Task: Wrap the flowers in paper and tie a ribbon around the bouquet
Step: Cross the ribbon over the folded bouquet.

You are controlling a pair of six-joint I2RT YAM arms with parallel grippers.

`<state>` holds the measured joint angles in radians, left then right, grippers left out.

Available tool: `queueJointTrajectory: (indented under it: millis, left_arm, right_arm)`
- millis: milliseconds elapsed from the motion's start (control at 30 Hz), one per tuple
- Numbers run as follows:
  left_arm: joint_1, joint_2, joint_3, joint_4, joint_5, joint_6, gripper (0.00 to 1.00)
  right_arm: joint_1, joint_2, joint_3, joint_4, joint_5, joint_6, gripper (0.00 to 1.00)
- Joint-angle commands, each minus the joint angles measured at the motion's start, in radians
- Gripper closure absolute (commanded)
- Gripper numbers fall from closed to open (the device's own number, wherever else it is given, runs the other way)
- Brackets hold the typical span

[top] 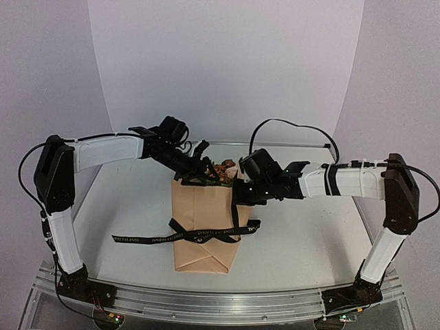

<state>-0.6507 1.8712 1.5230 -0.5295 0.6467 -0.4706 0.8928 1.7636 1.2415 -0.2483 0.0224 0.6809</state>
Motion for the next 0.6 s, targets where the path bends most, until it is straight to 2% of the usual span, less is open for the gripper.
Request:
queueJointTrajectory:
  millis: [0,167,267,433,567]
  left_arm:
    - [0.029,-0.13,-0.064,0.119,-0.033,-0.011,0.34]
    - [-0.069,-0.172,-0.205,0.265,-0.056,-0.06,0.4]
    - [-0.148,-0.165,-0.22,0.269,-0.115,-0.018,0.4]
    - [-0.187,-0.207,-0.264,0.279,-0.148,0.034,0.33]
    - [-0.187,-0.22,-0.262,0.23,-0.14,0.092,0.3]
  right_arm:
    - [0.002,-0.073,-0.026,-0.06,0.037,0.216,1.0]
    - [0.003,-0.08,-0.004,-0.024,0.002,0.457,1.0]
    - [0.002,-0.085,-0.001,0.018,-0.014,0.552,1.0]
    - [-0.001,-0.065,0.002,0.023,-0.104,0.712,1.0]
    - [-0.007,-0.043,0.01,0.063,-0.188,0.745,1.0]
